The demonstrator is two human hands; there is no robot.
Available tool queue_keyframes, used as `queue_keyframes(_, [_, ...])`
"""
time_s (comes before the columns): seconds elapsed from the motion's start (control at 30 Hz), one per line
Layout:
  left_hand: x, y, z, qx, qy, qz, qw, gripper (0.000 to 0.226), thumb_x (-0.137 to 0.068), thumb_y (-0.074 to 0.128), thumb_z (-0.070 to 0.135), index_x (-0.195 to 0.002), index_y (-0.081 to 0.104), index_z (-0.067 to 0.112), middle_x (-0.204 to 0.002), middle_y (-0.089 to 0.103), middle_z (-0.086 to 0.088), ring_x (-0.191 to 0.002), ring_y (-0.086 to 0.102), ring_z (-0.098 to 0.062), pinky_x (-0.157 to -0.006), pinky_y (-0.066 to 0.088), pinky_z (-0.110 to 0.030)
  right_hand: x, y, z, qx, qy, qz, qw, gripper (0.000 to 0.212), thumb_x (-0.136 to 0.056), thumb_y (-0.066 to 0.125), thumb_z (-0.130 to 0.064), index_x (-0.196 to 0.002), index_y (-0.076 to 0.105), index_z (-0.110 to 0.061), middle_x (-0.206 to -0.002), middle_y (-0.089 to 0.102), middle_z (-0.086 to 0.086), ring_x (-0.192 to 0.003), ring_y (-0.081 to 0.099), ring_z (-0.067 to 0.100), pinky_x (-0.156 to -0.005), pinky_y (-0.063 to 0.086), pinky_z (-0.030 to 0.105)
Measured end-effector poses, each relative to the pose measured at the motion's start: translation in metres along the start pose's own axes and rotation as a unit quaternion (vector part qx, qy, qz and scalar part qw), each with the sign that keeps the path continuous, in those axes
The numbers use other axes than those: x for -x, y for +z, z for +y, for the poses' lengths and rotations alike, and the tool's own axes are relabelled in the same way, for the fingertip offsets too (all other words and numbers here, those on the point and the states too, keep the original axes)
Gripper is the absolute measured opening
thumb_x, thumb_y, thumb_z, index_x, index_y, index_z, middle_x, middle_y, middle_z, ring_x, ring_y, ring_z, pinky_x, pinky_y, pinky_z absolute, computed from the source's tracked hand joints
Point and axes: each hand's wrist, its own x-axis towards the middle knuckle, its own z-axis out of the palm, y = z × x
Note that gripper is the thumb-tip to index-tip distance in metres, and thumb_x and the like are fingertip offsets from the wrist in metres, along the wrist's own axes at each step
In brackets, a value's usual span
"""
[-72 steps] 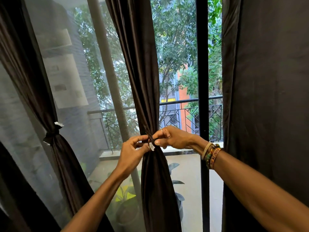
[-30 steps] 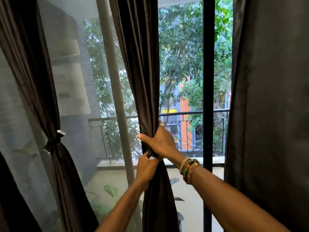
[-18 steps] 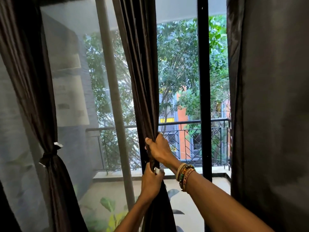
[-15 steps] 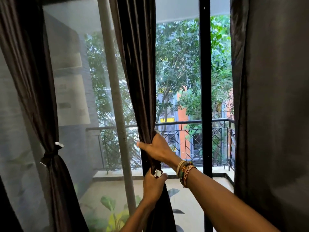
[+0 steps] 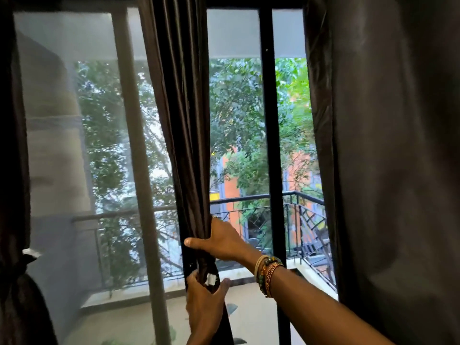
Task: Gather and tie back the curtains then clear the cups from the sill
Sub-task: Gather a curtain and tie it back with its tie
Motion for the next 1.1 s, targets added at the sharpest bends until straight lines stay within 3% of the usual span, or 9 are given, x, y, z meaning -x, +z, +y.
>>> queue_keyframes(0.13, [-0.012,0.003,0.035,0.117,0.136,0.029,0.983,0.103,-0.076,0.084,0.03,-0.152,0.016,0.028,-0.15,0.036,-0.005,-0.134,0.045,-0.026,-0.108,0.042,-0.048,0.003,-0.028,0.002,0.083,-0.014,0.068,0.994,0.059,-0.086,0.065,-0.06,-0.125,0.056,-0.017,-0.102,0.068,0.005,-0.097,0.065,0.027,-0.08,0.052,0.039])
queue_keyframes(0.27, [-0.033,0.003,0.077,0.037,0.263,0.036,0.963,0.094,-0.086,0.069,0.045,-0.156,0.012,0.02,-0.161,0.019,-0.006,-0.147,0.022,-0.021,-0.116,0.026,-0.039,-0.005,-0.053,0.013,0.288,-0.045,0.109,0.95,0.058,-0.098,0.047,-0.055,-0.132,0.052,-0.008,-0.124,0.062,0.017,-0.113,0.056,0.037,-0.091,0.046,0.046])
queue_keyframes(0.37, [-0.046,-0.002,0.097,-0.052,0.33,0.021,0.942,0.085,-0.088,0.069,0.036,-0.155,0.021,0.013,-0.155,0.029,-0.013,-0.142,0.028,-0.026,-0.113,0.027,-0.04,-0.006,-0.07,0.013,0.485,-0.091,0.091,0.865,0.061,-0.104,0.035,-0.049,-0.15,0.034,-0.009,-0.16,0.026,0.016,-0.143,0.029,0.038,-0.113,0.027,0.055])
queue_keyframes(0.43, [-0.052,-0.005,0.113,-0.046,0.35,-0.024,0.935,0.081,-0.089,0.07,0.026,-0.154,0.024,0.009,-0.153,0.029,-0.015,-0.141,0.029,-0.026,-0.111,0.025,-0.029,-0.008,-0.077,0.014,0.525,-0.094,0.074,0.842,0.062,-0.105,0.032,-0.048,-0.155,0.024,-0.012,-0.166,0.006,0.012,-0.15,0.014,0.037,-0.117,0.018,0.057])
queue_keyframes(0.63, [-0.081,-0.026,0.161,-0.079,0.425,-0.031,0.901,0.085,-0.082,0.071,0.013,-0.151,0.022,-0.001,-0.153,0.023,-0.022,-0.14,0.027,-0.03,-0.11,0.014,-0.009,-0.021,-0.085,0.0,0.514,-0.101,0.141,0.84,0.06,-0.103,0.037,-0.047,-0.153,0.031,-0.014,-0.165,0.01,0.012,-0.149,0.02,0.038,-0.115,0.026,0.055])
queue_keyframes(0.73, [-0.085,-0.039,0.17,-0.133,0.455,-0.05,0.879,0.093,-0.082,0.068,0.011,-0.155,0.012,0.005,-0.151,0.024,-0.02,-0.128,0.041,-0.034,-0.101,0.04,-0.032,-0.023,-0.084,-0.009,0.51,-0.107,0.141,0.842,0.06,-0.102,0.04,-0.046,-0.151,0.034,-0.012,-0.165,0.011,0.013,-0.148,0.023,0.038,-0.114,0.029,0.055])
queue_keyframes(0.83, [-0.087,-0.05,0.174,-0.151,0.439,-0.056,0.884,0.094,-0.084,0.067,0.015,-0.156,0.007,0.011,-0.146,0.031,-0.019,-0.117,0.048,-0.033,-0.087,0.048,-0.04,-0.02,-0.075,-0.016,0.494,-0.107,0.139,0.852,0.06,-0.104,0.034,-0.043,-0.154,0.028,-0.01,-0.166,0.008,0.012,-0.15,0.02,0.034,-0.115,0.029,0.05])
queue_keyframes(0.97, [-0.09,-0.059,0.177,-0.158,0.469,-0.044,0.868,0.05,-0.084,0.064,0.013,-0.129,0.043,0.007,-0.115,0.052,-0.013,-0.104,0.053,-0.033,-0.079,0.045,-0.038,-0.018,-0.067,-0.025,0.435,-0.112,0.149,0.881,0.054,-0.105,0.031,-0.037,-0.149,0.035,-0.006,-0.162,0.023,0.016,-0.145,0.031,0.032,-0.113,0.034,0.045])
queue_keyframes(1.1, [-0.095,-0.065,0.184,-0.078,0.415,-0.106,0.9,0.03,-0.082,0.065,0.014,-0.101,0.041,0.013,-0.09,0.057,-0.007,-0.079,0.057,-0.029,-0.061,0.04,-0.038,-0.016,-0.063,-0.032,0.295,-0.103,0.183,0.932,0.041,-0.104,0.04,-0.035,-0.13,0.05,-0.005,-0.124,0.06,0.019,-0.109,0.06,0.037,-0.09,0.048,0.045])
